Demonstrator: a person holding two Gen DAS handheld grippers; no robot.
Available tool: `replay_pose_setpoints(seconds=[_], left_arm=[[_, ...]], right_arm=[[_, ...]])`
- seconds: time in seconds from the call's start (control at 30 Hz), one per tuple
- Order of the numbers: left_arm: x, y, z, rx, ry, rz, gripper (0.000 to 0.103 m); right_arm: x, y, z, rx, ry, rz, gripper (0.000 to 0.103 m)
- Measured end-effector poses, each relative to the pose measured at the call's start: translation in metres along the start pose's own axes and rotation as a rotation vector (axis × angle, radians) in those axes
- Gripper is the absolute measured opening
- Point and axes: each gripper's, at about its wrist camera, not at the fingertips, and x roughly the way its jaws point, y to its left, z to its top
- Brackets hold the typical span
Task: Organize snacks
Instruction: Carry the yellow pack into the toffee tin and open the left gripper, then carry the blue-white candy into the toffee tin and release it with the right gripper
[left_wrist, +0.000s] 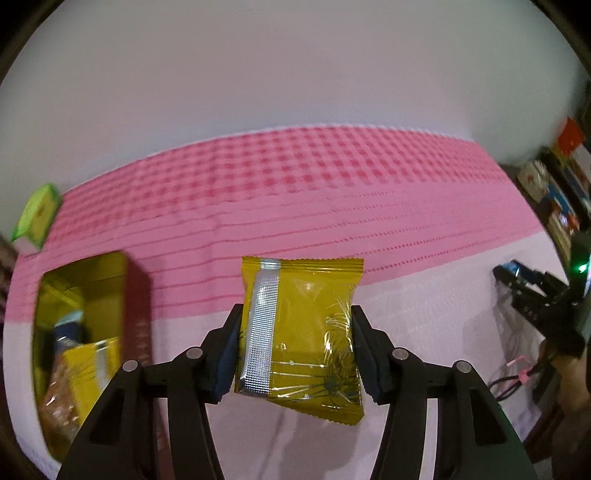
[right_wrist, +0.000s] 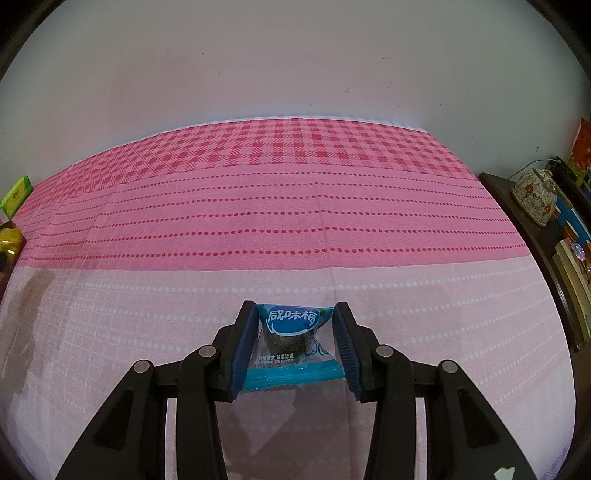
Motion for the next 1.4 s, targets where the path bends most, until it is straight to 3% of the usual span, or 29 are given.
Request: replay_pose_setpoints(seconds=[0.3, 0.57, 0.8, 0.97, 1.2, 1.33, 1.4], left_arm=[[-0.060, 0.070, -0.010, -0.081, -0.056, 0.138, 0.055], [-0.063, 0.152, -0.038, -0.182, -0.008, 0.260, 0.055], [-0.050, 0.191, -0.060, -0.236, 0.019, 0.284, 0.055], [-0.034, 0.205, -0.068, -0.242, 0.026, 0.263, 0.055], [-0.031, 0.203, -0.074, -0.212, 0.005, 0.266, 0.056], [-0.038, 0.205, -0.078, -0.202, -0.001, 0.270, 0.063], [-0.043, 0.207, -0.080, -0.210, -0.010, 0.274, 0.072]], right_arm=[[0.000, 0.000, 0.000, -0.001, 0.000, 0.000, 0.039], [-0.001, 0.002, 0.000, 0.001, -0.003, -0.010, 0.038], [-0.013, 0.016, 0.005, 0.003, -0.013, -0.005, 0.036], [-0.039, 0.065, 0.021, -0.069, -0.060, 0.064, 0.036], [-0.069, 0.180, 0.038, -0.198, -0.083, 0.283, 0.036], [-0.080, 0.254, 0.039, -0.274, -0.074, 0.416, 0.036], [-0.083, 0.289, 0.039, -0.302, -0.066, 0.472, 0.036]])
